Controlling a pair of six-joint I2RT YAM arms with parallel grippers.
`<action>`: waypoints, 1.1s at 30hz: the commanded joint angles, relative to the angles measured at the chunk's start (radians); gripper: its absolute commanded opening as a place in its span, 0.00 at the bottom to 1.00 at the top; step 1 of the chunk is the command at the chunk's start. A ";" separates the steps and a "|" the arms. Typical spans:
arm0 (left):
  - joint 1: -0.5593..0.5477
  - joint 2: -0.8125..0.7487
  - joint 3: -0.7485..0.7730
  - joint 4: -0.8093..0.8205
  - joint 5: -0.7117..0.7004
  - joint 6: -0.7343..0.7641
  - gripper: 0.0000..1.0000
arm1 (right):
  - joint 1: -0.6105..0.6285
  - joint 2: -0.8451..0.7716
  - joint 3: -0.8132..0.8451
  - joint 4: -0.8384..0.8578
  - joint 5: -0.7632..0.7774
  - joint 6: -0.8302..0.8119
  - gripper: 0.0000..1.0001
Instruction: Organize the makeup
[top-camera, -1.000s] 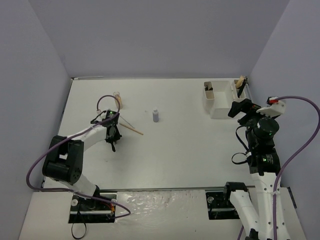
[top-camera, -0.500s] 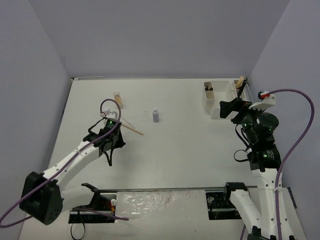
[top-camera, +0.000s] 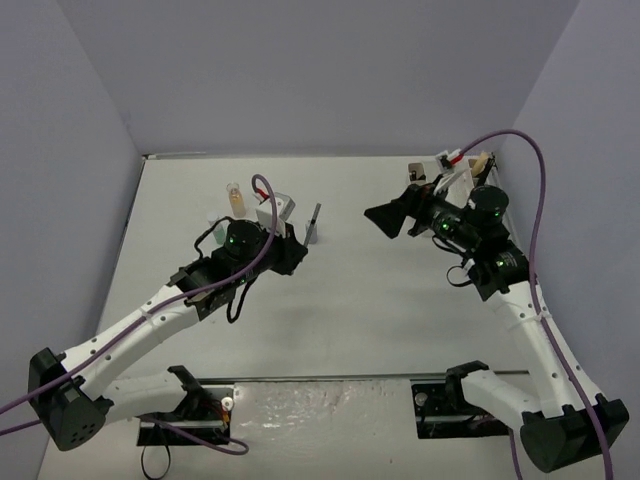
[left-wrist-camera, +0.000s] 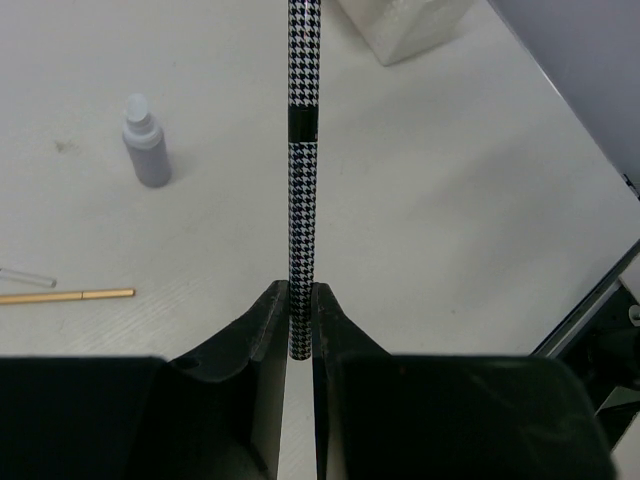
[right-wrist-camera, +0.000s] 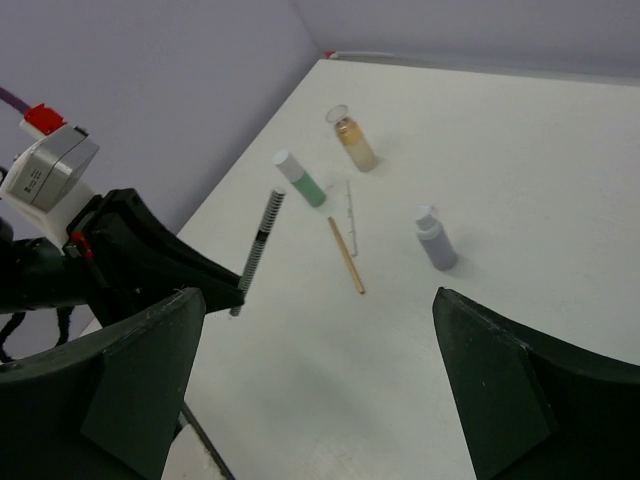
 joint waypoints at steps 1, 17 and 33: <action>-0.059 0.050 0.110 0.175 0.039 0.073 0.00 | 0.154 0.076 0.066 0.155 0.044 0.030 0.93; -0.080 0.064 0.130 0.245 0.064 0.078 0.00 | 0.287 0.213 0.037 0.268 0.158 0.066 0.58; -0.067 0.091 0.122 0.212 0.024 0.043 0.11 | 0.293 0.234 0.038 0.252 0.237 0.027 0.00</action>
